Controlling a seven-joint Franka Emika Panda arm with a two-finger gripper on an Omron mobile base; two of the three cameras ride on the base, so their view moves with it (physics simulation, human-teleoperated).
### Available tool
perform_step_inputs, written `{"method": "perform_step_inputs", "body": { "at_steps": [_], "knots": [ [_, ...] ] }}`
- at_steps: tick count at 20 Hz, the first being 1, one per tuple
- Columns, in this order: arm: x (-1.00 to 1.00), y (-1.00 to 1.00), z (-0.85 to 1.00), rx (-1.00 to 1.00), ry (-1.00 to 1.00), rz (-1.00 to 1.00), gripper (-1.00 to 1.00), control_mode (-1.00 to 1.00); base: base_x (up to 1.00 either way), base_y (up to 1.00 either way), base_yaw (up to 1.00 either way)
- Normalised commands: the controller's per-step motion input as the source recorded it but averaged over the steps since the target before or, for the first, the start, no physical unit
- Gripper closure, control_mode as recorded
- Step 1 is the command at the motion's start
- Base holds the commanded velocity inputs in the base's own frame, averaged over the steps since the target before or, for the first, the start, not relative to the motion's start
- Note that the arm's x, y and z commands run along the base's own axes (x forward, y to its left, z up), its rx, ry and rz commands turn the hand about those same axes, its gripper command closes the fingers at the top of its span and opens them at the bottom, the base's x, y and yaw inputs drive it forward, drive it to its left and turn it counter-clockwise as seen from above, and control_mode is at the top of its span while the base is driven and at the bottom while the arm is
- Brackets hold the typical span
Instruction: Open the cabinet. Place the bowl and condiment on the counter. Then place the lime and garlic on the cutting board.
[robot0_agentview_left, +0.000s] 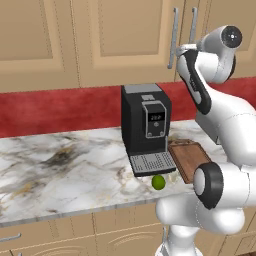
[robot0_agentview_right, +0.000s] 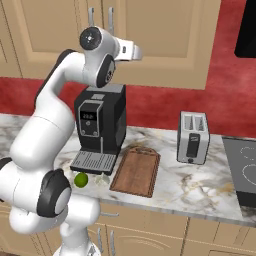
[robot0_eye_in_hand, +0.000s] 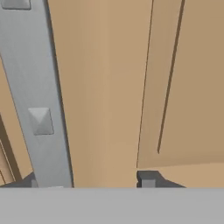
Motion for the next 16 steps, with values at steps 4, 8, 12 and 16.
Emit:
{"method": "perform_step_inputs", "body": {
  "at_steps": [4, 8, 12, 16],
  "knots": [
    [-0.05, -0.58, 0.03, 0.05, 0.0, -0.01, 1.0, -1.0, 0.0, 0.0, 0.0],
    [-0.48, -0.62, 0.12, 0.03, 0.0, -0.08, 1.0, -1.0, 0.0, 0.0, 0.0],
    [-1.0, -0.7, 0.28, 0.03, 0.0, -0.14, 1.0, -1.0, 0.0, 0.0, 0.0],
    [-1.0, -0.73, 0.31, 0.03, 0.0, -0.15, 1.0, -1.0, 0.0, 0.0, 0.0]
  ]
}}
